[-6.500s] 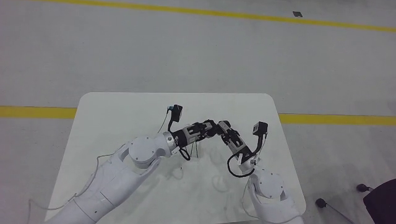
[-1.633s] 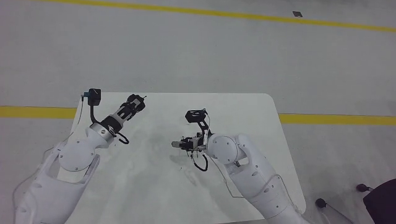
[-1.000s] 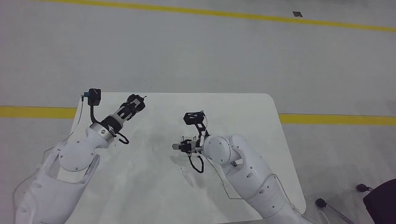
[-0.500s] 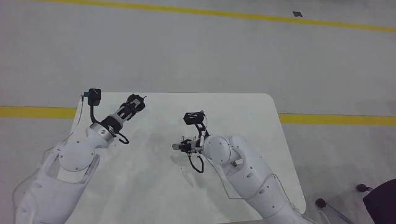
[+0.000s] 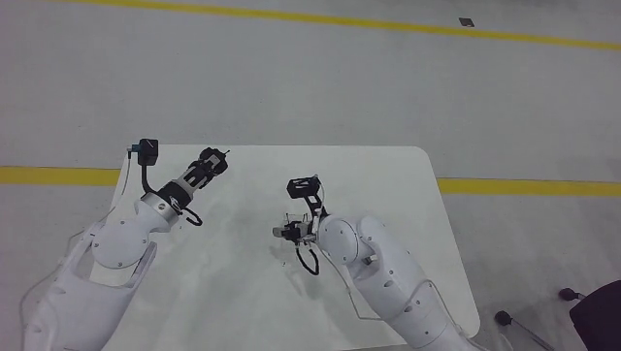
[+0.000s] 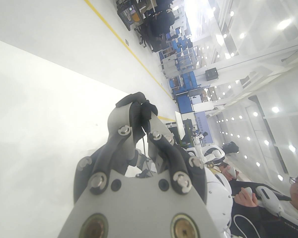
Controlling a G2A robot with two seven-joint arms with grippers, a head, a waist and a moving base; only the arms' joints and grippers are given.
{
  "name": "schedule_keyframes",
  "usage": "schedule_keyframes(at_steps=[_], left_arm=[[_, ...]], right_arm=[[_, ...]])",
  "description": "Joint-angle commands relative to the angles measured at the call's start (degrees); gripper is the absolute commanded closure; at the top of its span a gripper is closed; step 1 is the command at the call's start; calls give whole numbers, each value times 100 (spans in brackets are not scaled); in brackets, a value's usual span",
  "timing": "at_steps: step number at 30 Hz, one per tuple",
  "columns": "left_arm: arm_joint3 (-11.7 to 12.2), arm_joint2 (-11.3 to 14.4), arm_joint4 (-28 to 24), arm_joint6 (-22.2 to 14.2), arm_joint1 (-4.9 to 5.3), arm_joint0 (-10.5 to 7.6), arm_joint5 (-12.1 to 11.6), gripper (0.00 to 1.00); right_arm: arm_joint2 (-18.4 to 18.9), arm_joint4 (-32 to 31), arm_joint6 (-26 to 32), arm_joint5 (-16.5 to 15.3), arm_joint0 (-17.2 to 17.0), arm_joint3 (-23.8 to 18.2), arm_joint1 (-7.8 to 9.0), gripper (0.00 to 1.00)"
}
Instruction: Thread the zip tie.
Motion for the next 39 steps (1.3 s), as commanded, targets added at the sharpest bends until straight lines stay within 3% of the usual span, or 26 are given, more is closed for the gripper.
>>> schedule_keyframes(at_steps=[1, 9, 18, 28, 29, 31, 32, 39], left_arm=[[0, 0, 0, 0, 0, 0, 0, 100], [0, 0, 0, 0, 0, 0, 0, 100], [0, 0, 0, 0, 0, 0, 0, 100], [0, 0, 0, 0, 0, 0, 0, 100], [0, 0, 0, 0, 0, 0, 0, 100], [0, 0, 0, 0, 0, 0, 0, 100], [0, 0, 0, 0, 0, 0, 0, 100], [0, 0, 0, 0, 0, 0, 0, 100]], right_arm=[[14, -161, 207, 0, 26, -3, -62, 0], [115, -968, 1099, 0, 195, 123, -451, 0], [99, -998, 941, -63, 135, 175, -450, 0], [59, -1445, 1473, 0, 337, 346, -597, 0], [68, -1452, 1473, 0, 346, 375, -619, 4], [70, -1484, 1473, 0, 374, 430, -666, 31], [75, -1492, 1473, 0, 386, 452, -685, 50], [25, -1510, 1473, 0, 478, 639, -808, 55]])
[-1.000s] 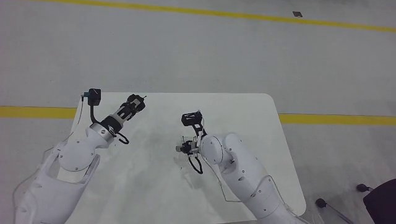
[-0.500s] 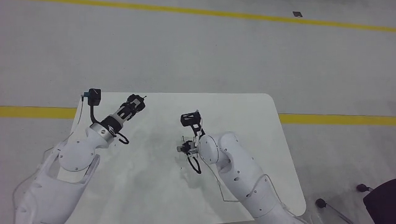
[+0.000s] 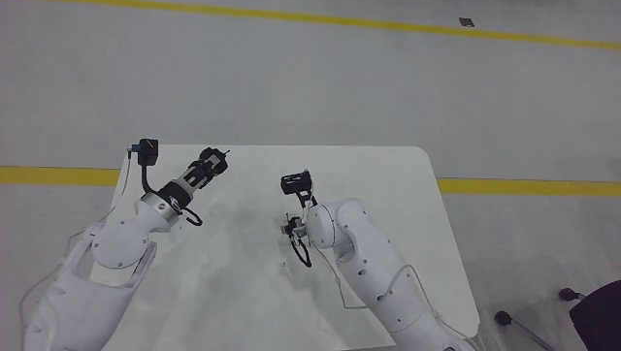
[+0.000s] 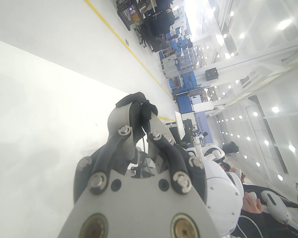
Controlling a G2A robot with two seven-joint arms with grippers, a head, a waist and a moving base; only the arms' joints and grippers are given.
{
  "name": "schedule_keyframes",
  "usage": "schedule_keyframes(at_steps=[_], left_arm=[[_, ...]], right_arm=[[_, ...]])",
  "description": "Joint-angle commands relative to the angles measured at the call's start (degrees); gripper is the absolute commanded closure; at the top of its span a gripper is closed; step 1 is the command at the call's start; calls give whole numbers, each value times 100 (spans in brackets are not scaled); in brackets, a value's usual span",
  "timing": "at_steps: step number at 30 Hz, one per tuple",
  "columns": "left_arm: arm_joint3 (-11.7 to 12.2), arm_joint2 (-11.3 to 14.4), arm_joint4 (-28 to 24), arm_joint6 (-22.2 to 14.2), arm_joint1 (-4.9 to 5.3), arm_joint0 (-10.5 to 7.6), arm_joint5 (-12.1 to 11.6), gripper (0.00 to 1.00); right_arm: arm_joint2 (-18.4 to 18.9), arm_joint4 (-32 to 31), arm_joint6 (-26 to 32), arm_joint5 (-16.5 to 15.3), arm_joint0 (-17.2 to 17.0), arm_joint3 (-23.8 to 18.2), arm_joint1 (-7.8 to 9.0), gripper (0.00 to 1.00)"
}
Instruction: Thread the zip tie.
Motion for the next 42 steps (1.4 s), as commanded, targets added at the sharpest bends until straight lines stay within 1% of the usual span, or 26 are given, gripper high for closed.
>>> schedule_keyframes(at_steps=[1, 10, 14, 21, 27, 33, 37, 42], left_arm=[[0, 0, 0, 0, 0, 0, 0, 100], [0, 0, 0, 0, 0, 0, 0, 100], [0, 0, 0, 0, 0, 0, 0, 100], [0, 0, 0, 0, 0, 0, 0, 100], [0, 0, 0, 0, 0, 0, 0, 100], [0, 0, 0, 0, 0, 0, 0, 100], [0, 0, 0, 0, 0, 0, 0, 100], [0, 0, 0, 0, 0, 0, 0, 100]], right_arm=[[-17, 11, 0, 0, 33, 84, -27, 55], [-49, 1, 0, 0, 109, 339, -128, 58], [-50, -27, 0, 0, 136, 466, -155, 62], [1, -27, 0, 0, 140, 607, -196, 62], [-25, -74, 0, 0, 164, 767, -238, 61], [-47, -23, -184, -15, 179, 934, -273, 61], [-59, 27, -330, -26, 205, 1083, -295, 64], [-96, 85, -469, -42, 247, 1291, -326, 65]])
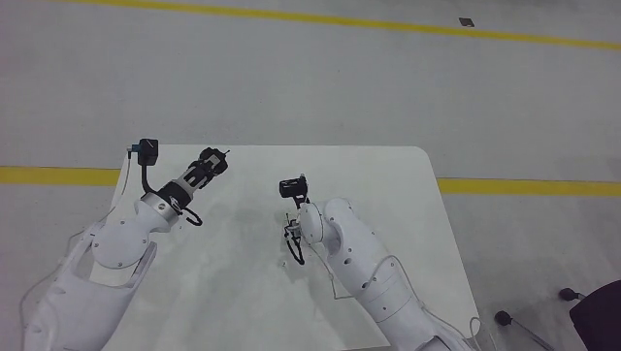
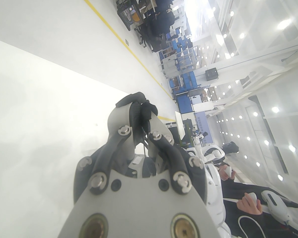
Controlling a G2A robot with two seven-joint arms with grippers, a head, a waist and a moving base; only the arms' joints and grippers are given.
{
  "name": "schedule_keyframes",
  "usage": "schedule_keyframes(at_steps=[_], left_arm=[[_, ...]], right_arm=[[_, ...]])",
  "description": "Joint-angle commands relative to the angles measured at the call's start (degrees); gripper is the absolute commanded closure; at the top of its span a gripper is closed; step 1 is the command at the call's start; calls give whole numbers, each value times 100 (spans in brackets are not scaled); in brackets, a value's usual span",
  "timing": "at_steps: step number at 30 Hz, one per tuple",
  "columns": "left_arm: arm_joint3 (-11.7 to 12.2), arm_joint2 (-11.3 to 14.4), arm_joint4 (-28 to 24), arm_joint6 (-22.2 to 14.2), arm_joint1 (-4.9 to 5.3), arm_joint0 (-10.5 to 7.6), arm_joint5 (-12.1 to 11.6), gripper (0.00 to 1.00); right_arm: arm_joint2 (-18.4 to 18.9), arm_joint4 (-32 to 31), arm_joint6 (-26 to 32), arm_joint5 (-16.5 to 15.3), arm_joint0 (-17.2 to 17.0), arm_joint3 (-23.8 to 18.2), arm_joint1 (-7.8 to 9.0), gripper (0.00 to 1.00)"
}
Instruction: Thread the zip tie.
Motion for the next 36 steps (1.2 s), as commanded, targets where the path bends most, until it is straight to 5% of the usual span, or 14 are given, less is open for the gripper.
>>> schedule_keyframes(at_steps=[1, 36], left_arm=[[0, 0, 0, 0, 0, 0, 0, 100], [0, 0, 0, 0, 0, 0, 0, 100]], right_arm=[[-12, 34, -40, -4, 20, 70, -13, 65], [-119, 295, -413, -70, 215, 699, -160, 78]])
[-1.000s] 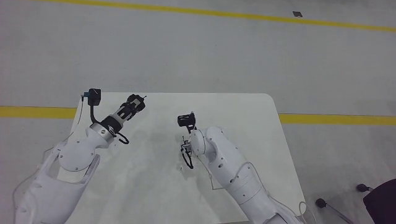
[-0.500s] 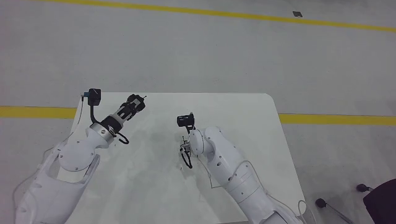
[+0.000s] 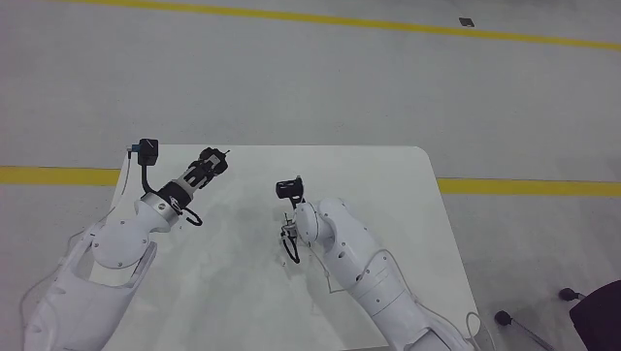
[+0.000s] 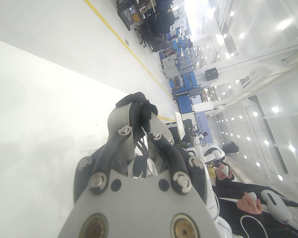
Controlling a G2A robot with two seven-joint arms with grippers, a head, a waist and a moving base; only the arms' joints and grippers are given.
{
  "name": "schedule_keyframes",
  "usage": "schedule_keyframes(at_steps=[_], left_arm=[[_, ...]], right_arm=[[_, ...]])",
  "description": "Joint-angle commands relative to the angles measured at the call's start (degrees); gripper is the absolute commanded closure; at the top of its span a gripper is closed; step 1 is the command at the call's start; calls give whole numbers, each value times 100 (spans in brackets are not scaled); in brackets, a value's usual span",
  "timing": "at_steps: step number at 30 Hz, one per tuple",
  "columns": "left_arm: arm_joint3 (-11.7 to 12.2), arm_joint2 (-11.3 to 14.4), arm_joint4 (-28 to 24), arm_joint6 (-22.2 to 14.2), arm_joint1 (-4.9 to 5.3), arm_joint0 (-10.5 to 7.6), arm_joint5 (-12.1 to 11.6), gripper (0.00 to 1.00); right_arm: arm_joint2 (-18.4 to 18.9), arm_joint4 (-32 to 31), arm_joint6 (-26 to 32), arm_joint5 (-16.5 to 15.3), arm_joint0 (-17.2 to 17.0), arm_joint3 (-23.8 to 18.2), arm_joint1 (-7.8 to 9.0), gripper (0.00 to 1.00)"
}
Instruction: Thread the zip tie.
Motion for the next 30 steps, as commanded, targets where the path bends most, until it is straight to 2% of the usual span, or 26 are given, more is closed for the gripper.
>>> schedule_keyframes(at_steps=[1, 7, 12, 14, 22, 30], left_arm=[[0, 0, 0, 0, 0, 0, 0, 100], [0, 0, 0, 0, 0, 0, 0, 100], [0, 0, 0, 0, 0, 0, 0, 100], [0, 0, 0, 0, 0, 0, 0, 100], [0, 0, 0, 0, 0, 0, 0, 100], [0, 0, 0, 0, 0, 0, 0, 100]], right_arm=[[-8, 6, -4, -1, 13, 37, -7, 79], [-37, 19, -1, 2, 62, 130, -32, 84], [-44, 21, 1, -2, 98, 174, -47, 93], [-41, 23, 1, -4, 111, 183, -51, 100], [38, -4, 38, -19, 96, 110, -40, 100], [272, -78, 144, -111, -94, -270, 39, 100]])
